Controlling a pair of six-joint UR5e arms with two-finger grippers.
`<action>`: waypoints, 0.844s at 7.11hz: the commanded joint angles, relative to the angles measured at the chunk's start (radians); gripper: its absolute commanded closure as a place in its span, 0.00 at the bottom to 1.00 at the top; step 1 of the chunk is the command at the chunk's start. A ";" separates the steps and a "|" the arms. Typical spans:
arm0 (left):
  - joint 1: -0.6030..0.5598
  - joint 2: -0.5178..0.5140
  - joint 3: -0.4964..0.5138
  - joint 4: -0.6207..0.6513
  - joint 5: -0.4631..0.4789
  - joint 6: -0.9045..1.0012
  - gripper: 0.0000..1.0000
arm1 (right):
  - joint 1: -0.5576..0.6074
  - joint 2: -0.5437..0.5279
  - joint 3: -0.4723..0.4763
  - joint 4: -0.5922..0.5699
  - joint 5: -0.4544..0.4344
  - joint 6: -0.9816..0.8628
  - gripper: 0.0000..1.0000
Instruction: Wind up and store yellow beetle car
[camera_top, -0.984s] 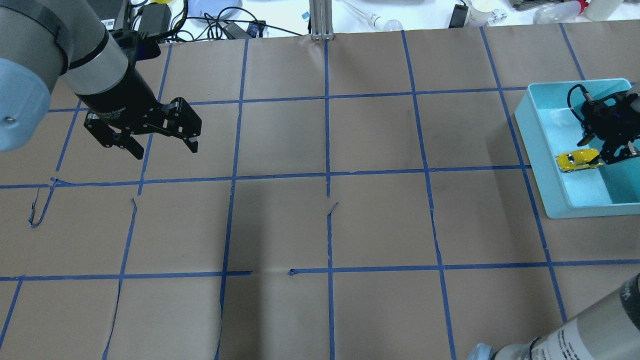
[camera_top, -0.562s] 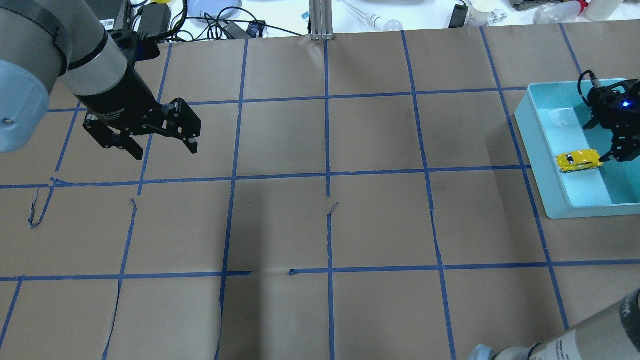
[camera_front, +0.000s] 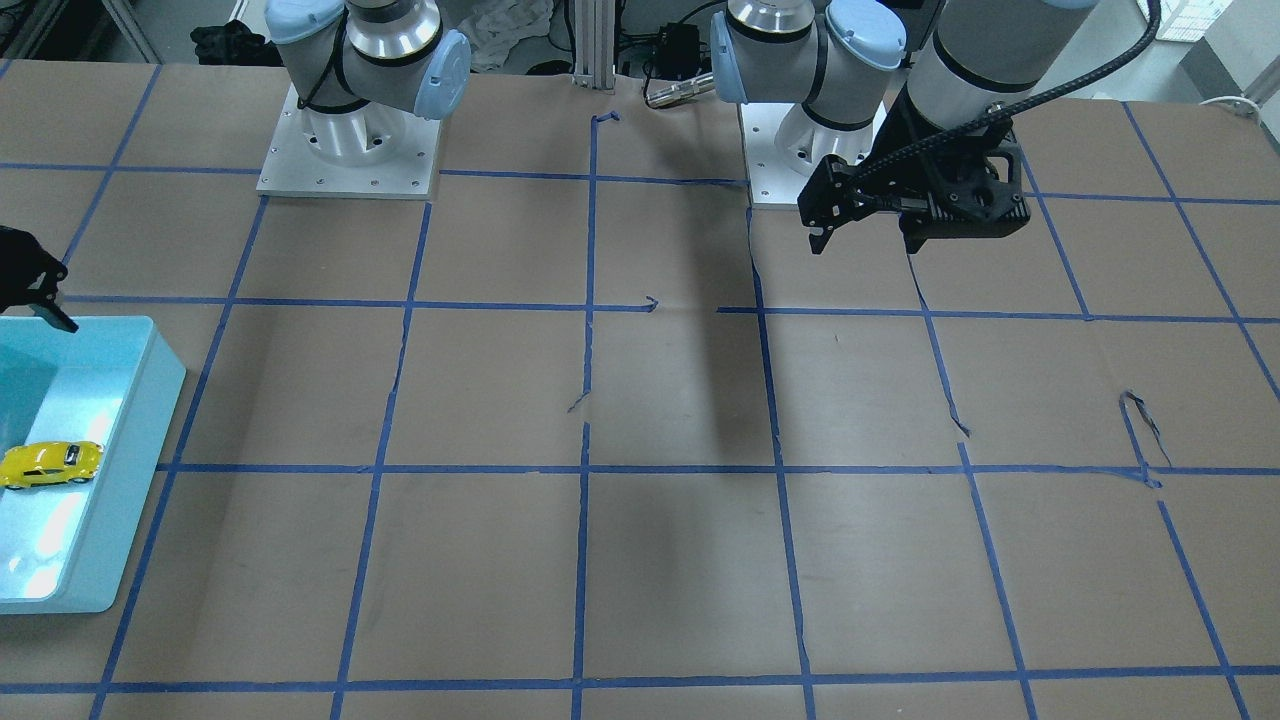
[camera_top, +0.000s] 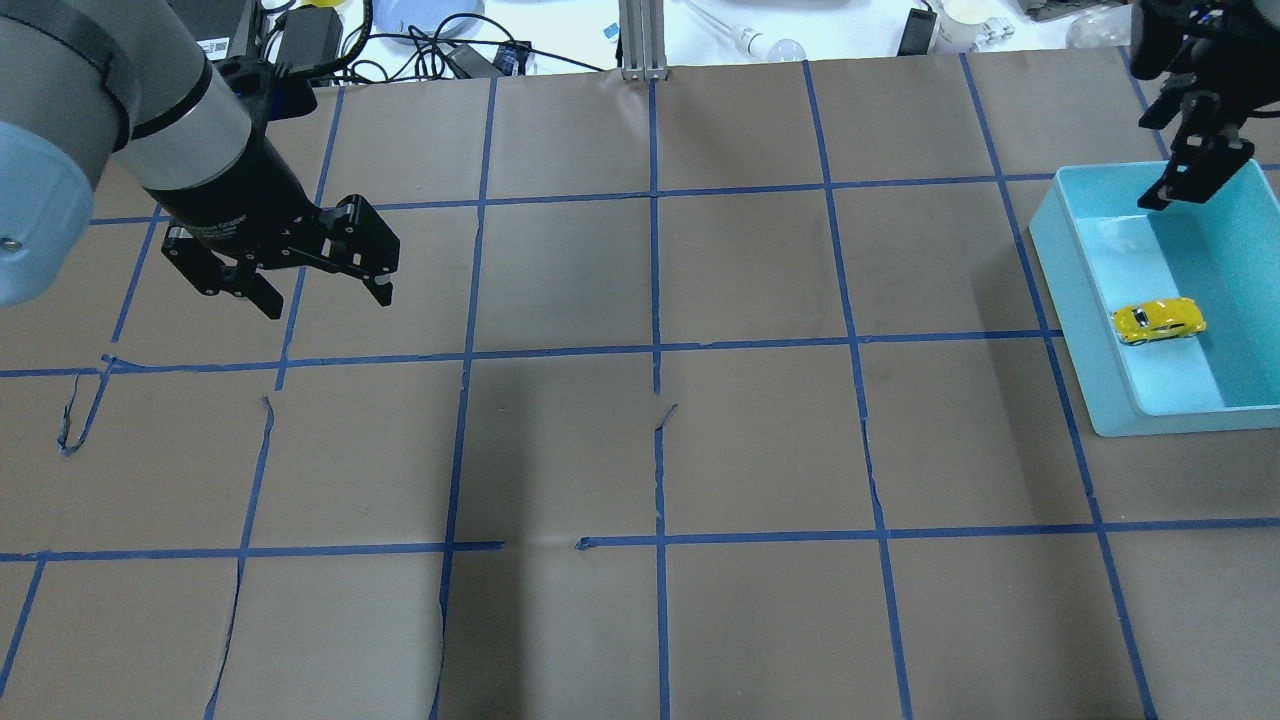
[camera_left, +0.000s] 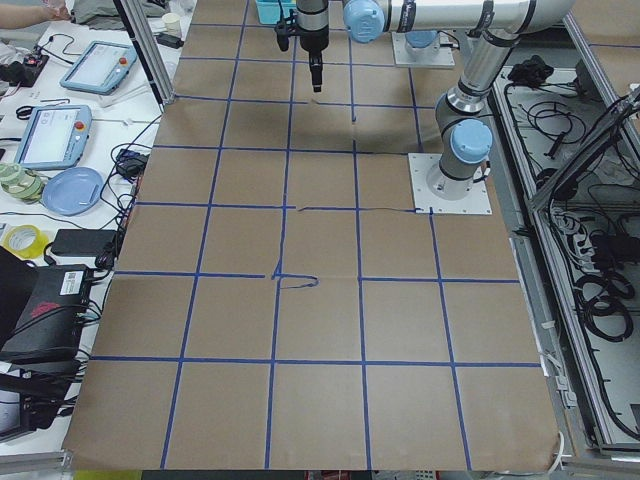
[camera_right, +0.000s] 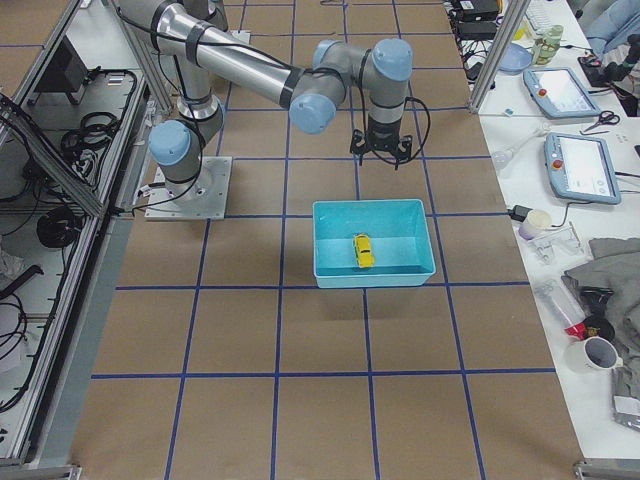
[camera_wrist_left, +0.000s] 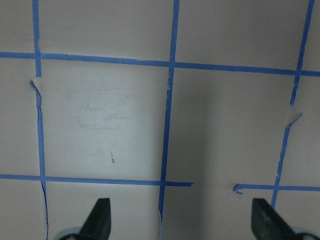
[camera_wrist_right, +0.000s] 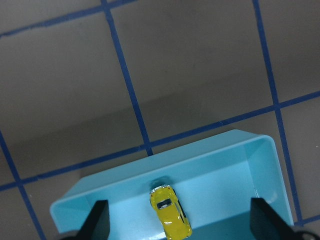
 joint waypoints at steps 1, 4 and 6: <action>0.000 -0.005 0.000 0.004 0.005 0.002 0.00 | 0.148 -0.020 -0.093 0.133 0.009 0.320 0.00; 0.006 -0.018 0.000 0.016 0.057 0.012 0.00 | 0.356 -0.114 -0.086 0.210 0.024 0.812 0.00; 0.006 -0.024 0.000 0.028 0.057 0.011 0.00 | 0.449 -0.105 -0.072 0.218 0.027 1.227 0.00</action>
